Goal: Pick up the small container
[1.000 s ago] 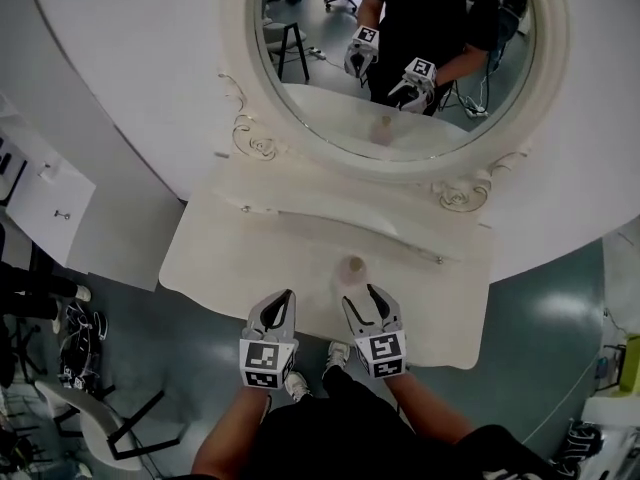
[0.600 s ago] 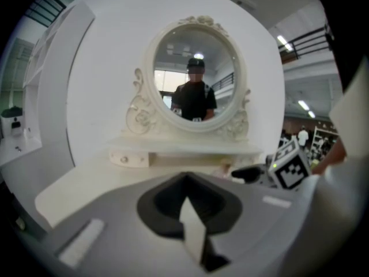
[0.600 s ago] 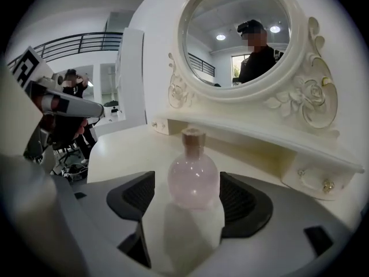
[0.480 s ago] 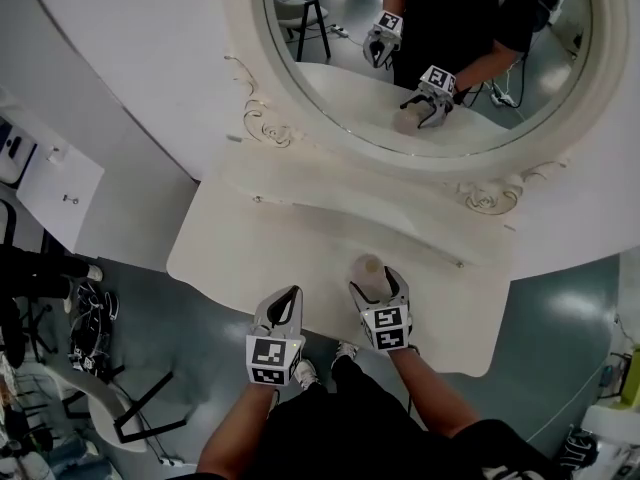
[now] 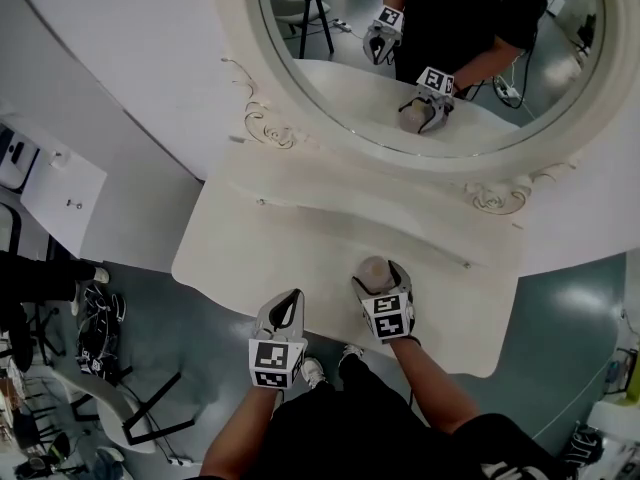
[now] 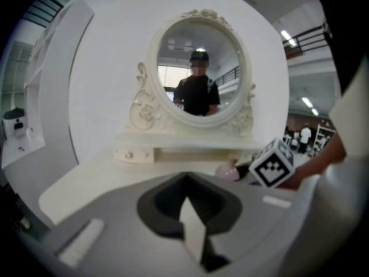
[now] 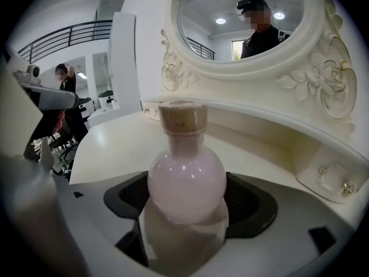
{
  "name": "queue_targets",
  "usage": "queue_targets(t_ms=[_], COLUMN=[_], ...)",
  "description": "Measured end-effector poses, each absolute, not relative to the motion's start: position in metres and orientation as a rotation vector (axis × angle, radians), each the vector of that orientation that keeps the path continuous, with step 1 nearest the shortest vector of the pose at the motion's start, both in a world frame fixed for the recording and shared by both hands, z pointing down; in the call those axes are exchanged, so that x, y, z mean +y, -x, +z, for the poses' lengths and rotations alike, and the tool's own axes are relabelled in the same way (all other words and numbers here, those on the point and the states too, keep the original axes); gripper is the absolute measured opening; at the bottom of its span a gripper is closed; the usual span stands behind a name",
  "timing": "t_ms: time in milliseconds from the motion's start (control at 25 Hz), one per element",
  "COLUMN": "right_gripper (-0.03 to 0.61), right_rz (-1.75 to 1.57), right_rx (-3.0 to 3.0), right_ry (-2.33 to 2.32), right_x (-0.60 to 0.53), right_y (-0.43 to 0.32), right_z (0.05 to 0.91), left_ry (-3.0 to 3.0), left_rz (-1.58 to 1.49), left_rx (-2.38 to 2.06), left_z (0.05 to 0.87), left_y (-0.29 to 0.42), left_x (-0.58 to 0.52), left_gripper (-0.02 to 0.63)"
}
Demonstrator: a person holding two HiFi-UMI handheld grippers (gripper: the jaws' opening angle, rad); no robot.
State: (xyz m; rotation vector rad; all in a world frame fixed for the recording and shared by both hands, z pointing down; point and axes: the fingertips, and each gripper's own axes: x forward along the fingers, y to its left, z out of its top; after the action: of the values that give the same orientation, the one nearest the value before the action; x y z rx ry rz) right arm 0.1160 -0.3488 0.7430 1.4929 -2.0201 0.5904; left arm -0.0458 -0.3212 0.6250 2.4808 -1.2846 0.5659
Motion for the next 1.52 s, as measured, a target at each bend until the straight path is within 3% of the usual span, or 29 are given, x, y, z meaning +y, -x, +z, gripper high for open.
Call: queue_targets(t_ms=[1160,1520], right_gripper=[0.359,0.359], right_rz=[0.613,0.496], right_rx=[-2.013,-2.109], right_ry=[-1.390,-1.454], right_x=[-0.357,-0.347], right_y=[-0.113,-0.107], right_z=[0.748,0.708], left_ry=[-2.503,-2.508], left_rz=[0.563,0.565], left_rx=[-1.210,-1.225], left_z=[0.636,0.631], left_y=[0.035,0.043], left_x=[-0.315,-0.309], left_gripper=[0.006,0.006])
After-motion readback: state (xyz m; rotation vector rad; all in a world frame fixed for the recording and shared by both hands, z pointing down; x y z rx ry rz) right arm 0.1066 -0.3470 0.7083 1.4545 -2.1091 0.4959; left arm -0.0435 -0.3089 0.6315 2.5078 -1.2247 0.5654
